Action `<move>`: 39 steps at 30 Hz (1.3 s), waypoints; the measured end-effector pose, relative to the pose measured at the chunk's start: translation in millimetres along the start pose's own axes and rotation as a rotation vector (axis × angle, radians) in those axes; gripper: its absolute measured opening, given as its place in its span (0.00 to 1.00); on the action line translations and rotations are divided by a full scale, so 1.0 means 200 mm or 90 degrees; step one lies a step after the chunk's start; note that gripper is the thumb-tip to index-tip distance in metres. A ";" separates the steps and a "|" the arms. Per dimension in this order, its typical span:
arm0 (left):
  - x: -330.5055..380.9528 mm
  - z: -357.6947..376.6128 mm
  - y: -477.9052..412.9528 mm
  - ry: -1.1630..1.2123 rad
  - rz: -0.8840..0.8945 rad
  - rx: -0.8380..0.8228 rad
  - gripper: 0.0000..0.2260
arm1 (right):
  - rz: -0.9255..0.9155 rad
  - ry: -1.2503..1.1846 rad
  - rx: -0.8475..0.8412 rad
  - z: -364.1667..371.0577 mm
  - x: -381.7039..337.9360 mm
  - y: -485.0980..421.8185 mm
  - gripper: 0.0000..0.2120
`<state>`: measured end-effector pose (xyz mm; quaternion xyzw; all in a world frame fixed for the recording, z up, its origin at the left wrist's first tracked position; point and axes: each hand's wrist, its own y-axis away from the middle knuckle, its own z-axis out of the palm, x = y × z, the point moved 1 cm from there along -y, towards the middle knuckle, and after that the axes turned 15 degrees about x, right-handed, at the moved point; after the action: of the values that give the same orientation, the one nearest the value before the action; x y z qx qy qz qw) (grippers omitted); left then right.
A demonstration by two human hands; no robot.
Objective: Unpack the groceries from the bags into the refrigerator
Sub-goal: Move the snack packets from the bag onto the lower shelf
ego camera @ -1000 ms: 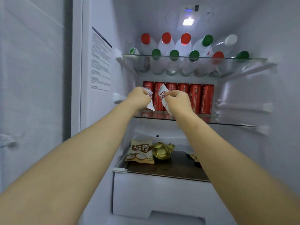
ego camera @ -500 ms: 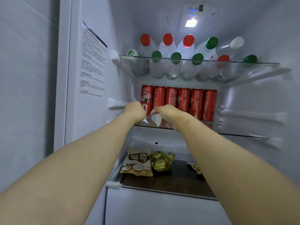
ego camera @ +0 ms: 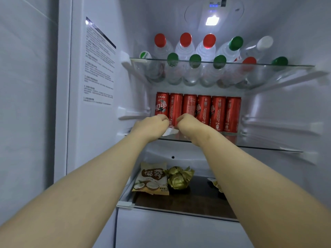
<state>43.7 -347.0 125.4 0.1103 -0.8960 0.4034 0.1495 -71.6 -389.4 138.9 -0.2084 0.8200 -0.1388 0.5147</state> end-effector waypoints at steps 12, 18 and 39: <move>0.02 0.01 -0.03 -0.116 -0.015 -0.121 0.17 | -0.056 0.067 0.098 -0.04 0.03 0.05 0.18; -0.01 0.01 -0.01 -0.108 -0.008 -0.055 0.16 | -0.085 0.062 0.119 -0.03 0.03 0.08 0.12; 0.17 0.00 0.78 0.095 0.141 0.215 0.09 | -0.254 0.190 0.232 -0.27 0.41 0.74 0.12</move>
<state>-37.0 -247.8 29.1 0.0044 -0.8089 0.5686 0.1493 -181.7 -298.3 32.0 -0.2466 0.7913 -0.4107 0.3798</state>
